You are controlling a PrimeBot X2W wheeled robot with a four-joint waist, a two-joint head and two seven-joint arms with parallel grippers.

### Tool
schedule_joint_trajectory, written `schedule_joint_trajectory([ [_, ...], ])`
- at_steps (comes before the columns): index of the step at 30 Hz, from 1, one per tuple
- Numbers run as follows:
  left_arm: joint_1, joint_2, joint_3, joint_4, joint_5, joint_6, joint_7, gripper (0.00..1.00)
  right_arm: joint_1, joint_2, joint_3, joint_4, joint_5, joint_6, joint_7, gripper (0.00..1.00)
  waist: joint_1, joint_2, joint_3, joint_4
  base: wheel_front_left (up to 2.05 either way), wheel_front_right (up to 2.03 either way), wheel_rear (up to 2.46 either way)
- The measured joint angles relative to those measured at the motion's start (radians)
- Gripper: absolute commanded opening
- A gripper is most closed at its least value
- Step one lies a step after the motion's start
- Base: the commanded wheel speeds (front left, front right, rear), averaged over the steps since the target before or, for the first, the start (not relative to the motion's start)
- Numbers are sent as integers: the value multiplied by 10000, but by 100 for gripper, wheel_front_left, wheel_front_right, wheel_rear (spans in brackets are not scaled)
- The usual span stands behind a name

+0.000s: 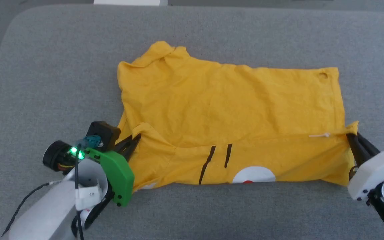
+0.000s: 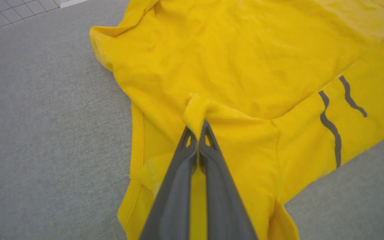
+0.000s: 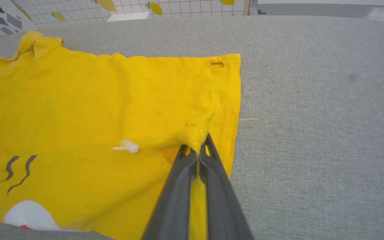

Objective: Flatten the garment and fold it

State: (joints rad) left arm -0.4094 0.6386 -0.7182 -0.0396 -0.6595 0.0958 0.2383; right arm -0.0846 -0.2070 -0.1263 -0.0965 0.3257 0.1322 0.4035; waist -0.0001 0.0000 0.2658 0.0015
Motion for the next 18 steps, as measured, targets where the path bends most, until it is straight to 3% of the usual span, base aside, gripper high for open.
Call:
schedule_joint_trajectory([
  [5, -624, -539, -61, 1290, 105, -364, -642, 0, -1092, -278, 362, 945, -29, 0, -368, 0, 0, 0, 899, -4, 0, 0, 0],
  [14, -896, -1018, 84, 2487, 23, -558, -1432, 0, -1433, -360, 642, 2165, -81, 0, -612, 0, 0, 0, 1400, 16, 0, 0, 0],
  [15, -893, -1200, 190, 2763, -180, -606, -1524, 0, -1545, -320, 596, 2426, -59, 0, -633, 42, 0, 0, 1336, 6, 0, 0, 0],
  [16, -893, -1267, 228, 2828, -267, -606, -1532, 13, -1571, -309, 596, 2487, -59, 0, -656, 100, 0, 0, 1311, 4, 0, 0, 0],
  [17, -892, -1327, 245, 2899, -374, -608, -1532, 83, -1596, -297, 591, 2568, -59, 0, -667, 100, 0, 0, 1277, 1, 0, 0, 0],
  [18, -887, -1367, 268, 2959, -466, -608, -1605, 100, -1615, -265, 546, 2646, -46, 0, -696, 100, 0, 0, 1239, -1, 0, 0, 0],
])
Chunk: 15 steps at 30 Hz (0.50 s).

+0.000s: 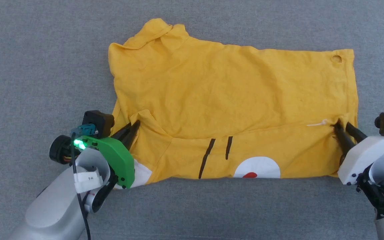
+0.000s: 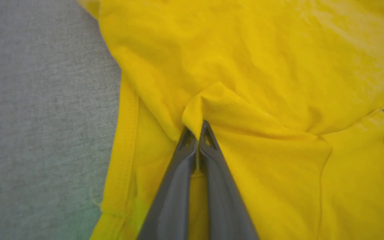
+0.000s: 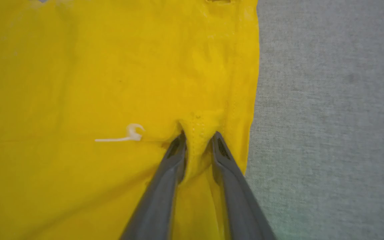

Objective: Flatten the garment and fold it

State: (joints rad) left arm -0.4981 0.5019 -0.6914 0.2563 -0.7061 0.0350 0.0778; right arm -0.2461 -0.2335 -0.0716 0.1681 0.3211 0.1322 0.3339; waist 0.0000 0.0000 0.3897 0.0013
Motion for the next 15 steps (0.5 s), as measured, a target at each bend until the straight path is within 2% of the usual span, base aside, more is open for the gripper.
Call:
schedule_joint_trajectory([
  [8, 338, -316, 481, 75, -529, 117, -786, 100, 18, 65, -29, 42, 61, 0, -219, 100, 0, 0, -506, 5, 0, 0, 0],
  [11, 780, -290, 849, -339, -625, 454, -1409, 100, 147, 90, -280, -334, 155, 0, -422, 100, 0, 0, -818, 9, 0, 0, 0],
  [15, 1578, -161, 1494, -1135, -669, 1162, -2587, 100, 645, 420, -963, -1174, 125, 0, -855, 100, 0, 0, -1290, 18, 0, 0, 0],
])
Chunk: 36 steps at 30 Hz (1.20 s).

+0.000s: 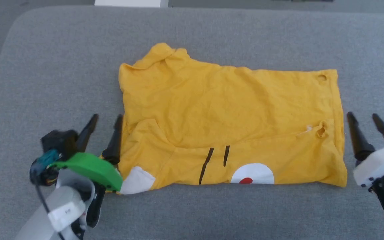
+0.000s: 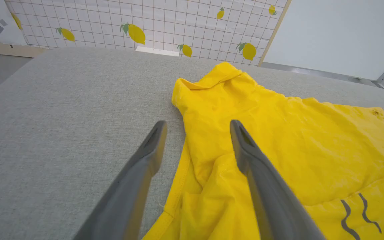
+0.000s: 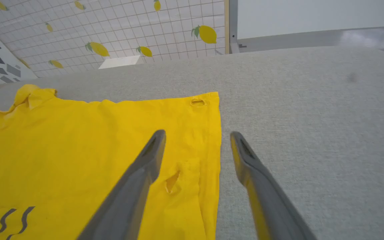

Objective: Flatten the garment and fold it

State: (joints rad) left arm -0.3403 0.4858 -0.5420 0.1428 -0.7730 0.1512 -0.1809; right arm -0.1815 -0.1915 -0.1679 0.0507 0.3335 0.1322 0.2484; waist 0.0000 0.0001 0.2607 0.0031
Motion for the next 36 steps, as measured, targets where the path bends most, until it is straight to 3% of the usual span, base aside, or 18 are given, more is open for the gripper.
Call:
schedule_joint_trajectory([
  [3, 732, 84, 337, -723, 190, 497, -497, 100, 482, 481, -604, -642, -222, 0, -382, 100, 0, 0, -358, 19, 0, 0, 0],
  [9, 2310, 88, 702, -2082, 1310, 913, -725, 100, 1768, 1204, -1104, -1697, -1183, 0, -1300, 100, 0, 0, -1004, 73, 0, 0, 0],
  [14, 3480, -671, 1540, -2903, 2326, 1037, -761, 100, 2503, 1371, -1081, -2021, -2113, 0, -2249, 100, 0, 0, -1338, 55, 0, 0, 0],
  [23, 5267, -2063, 2541, -2516, 3492, 355, -761, 100, 3349, 1398, -1187, -949, -1726, 0, -3591, 100, 0, 0, -1804, 16, 0, 0, 0],
  [25, 5610, -2460, 2926, -2299, 3789, -17, -761, 100, 3461, 1400, -1189, -719, -1620, 0, -3737, 100, 0, 0, -2065, -8, 0, 0, 0],
  [32, 5545, -2506, 3363, -1661, 3887, -499, -750, 100, 3445, 1400, -1166, -679, -1622, 0, -3810, 100, 0, 0, -2156, 11, 0, 0, 0],
  [36, 5098, -2146, 3327, -1177, 3839, -748, 88, 100, 3421, 1400, -1103, -681, -1622, 0, -3806, 100, 0, 0, -2026, 31, 0, 0, 0],
])
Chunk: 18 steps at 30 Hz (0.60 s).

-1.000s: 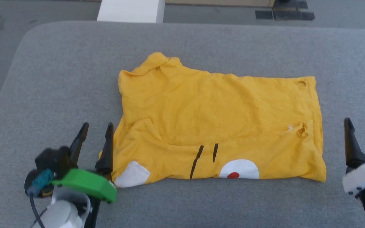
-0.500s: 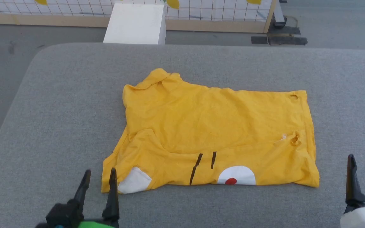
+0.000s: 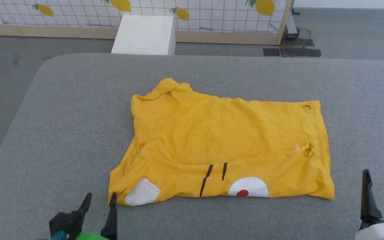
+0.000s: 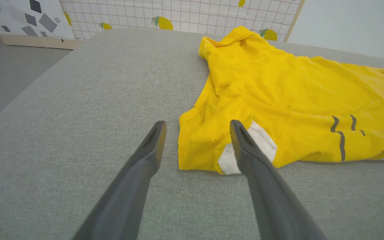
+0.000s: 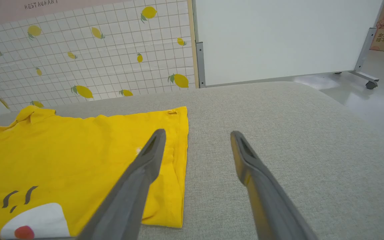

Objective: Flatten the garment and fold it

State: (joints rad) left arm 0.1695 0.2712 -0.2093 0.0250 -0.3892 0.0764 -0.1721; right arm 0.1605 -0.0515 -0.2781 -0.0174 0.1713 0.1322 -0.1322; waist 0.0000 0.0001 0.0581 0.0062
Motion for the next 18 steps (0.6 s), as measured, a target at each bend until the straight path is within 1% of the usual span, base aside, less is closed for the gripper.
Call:
schedule_joint_trajectory([
  [4, -639, 380, -77, 374, -192, -314, 1177, 100, -31, 2, 79, -4, 4, 0, 90, 100, 0, 0, 157, -12, 0, 0, 0],
  [8, -1115, 560, -132, 734, -464, -433, 2328, 100, -123, 2, 140, -10, 4, 0, 121, 100, 0, 0, 326, -92, 0, 0, 0],
  [12, -1622, 828, -178, 1321, -738, -686, 3045, 100, -224, 4, 190, -12, 4, 0, 190, 100, 0, 0, 532, -207, 0, 0, 0],
  [16, -2132, 842, -263, 1716, -894, -802, 3582, 100, -289, 4, 176, -40, 2, 0, 222, 100, 0, 0, 735, -344, 0, 0, 0],
  [18, -2335, 828, -339, 2150, -1139, -955, 4142, 100, -345, 4, 174, -42, 0, 0, 268, 100, 0, 0, 835, -424, 0, 0, 0],
])
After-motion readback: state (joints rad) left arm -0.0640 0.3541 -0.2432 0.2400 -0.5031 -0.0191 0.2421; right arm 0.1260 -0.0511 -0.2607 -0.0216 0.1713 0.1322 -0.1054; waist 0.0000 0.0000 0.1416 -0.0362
